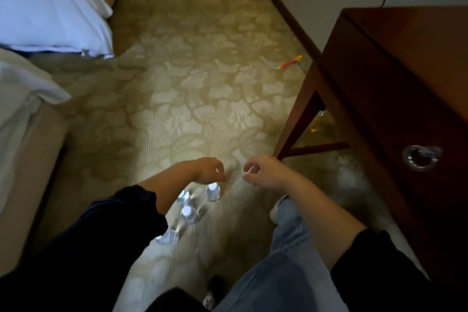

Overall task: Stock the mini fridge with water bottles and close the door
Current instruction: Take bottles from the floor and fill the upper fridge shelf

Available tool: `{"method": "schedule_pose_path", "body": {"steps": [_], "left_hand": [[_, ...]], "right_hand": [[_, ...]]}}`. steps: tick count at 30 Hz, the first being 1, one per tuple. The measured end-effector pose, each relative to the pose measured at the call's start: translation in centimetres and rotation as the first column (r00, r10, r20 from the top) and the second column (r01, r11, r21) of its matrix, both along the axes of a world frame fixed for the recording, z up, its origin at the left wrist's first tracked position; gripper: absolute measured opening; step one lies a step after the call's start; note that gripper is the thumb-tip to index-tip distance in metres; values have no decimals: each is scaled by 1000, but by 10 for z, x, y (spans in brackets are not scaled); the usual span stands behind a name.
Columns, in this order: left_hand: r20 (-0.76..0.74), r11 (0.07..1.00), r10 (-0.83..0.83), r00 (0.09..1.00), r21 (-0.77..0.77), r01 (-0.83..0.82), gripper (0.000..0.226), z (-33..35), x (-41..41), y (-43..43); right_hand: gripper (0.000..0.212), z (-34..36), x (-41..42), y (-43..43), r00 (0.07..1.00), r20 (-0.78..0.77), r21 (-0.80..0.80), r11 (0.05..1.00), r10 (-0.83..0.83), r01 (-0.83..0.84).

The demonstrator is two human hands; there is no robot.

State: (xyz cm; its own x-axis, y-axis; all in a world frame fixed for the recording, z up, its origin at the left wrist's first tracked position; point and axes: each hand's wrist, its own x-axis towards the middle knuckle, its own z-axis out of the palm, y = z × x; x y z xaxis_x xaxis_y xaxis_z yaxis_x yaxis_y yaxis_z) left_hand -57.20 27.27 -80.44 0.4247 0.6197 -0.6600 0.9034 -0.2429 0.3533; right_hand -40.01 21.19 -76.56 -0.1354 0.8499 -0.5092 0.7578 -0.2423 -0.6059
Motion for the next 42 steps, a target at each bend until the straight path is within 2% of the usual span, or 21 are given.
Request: {"method": "schedule_pose_path", "body": {"steps": [4, 9, 12, 17, 22, 25, 31, 34, 37, 42], "left_hand": [[61, 978, 191, 980, -100, -184, 35, -66, -8, -16], [105, 849, 515, 851, -199, -489, 21, -139, -10, -42], [61, 774, 621, 781, -208, -599, 35, -176, -11, -55], [24, 676, 731, 682, -168, -718, 51, -216, -1, -37], [50, 726, 687, 725, -47, -686, 72, -245, 21, -2], [69, 757, 651, 756, 0, -653, 74, -262, 30, 12], [19, 780, 624, 781, 59, -624, 49, -288, 30, 42], [42, 795, 592, 805, 133, -592, 34, -290, 29, 44], [64, 825, 540, 839, 157, -543, 31, -281, 28, 29], [200, 842, 491, 848, 139, -521, 30, -247, 29, 7]], "right_hand": [[23, -53, 6, -5, 996, -48, -101, 992, -75, 70], [19, -111, 21, -17, 959, 9, -151, 948, -282, 280], [10, -137, 19, -19, 919, 12, -121, 912, -394, 393], [15, -160, 10, 0, 910, -46, -150, 903, -413, 402], [14, -180, 8, 17, 904, -62, -221, 889, -422, 400], [14, -192, 9, 29, 900, -76, -250, 882, -430, 400], [18, -217, 11, 42, 922, -66, -298, 889, -383, 348], [22, -225, 9, 46, 925, -80, -322, 888, -372, 329], [25, -224, 1, 55, 902, -123, -340, 872, -413, 353], [8, -204, -7, 54, 914, -155, -290, 902, -374, 320]]}}
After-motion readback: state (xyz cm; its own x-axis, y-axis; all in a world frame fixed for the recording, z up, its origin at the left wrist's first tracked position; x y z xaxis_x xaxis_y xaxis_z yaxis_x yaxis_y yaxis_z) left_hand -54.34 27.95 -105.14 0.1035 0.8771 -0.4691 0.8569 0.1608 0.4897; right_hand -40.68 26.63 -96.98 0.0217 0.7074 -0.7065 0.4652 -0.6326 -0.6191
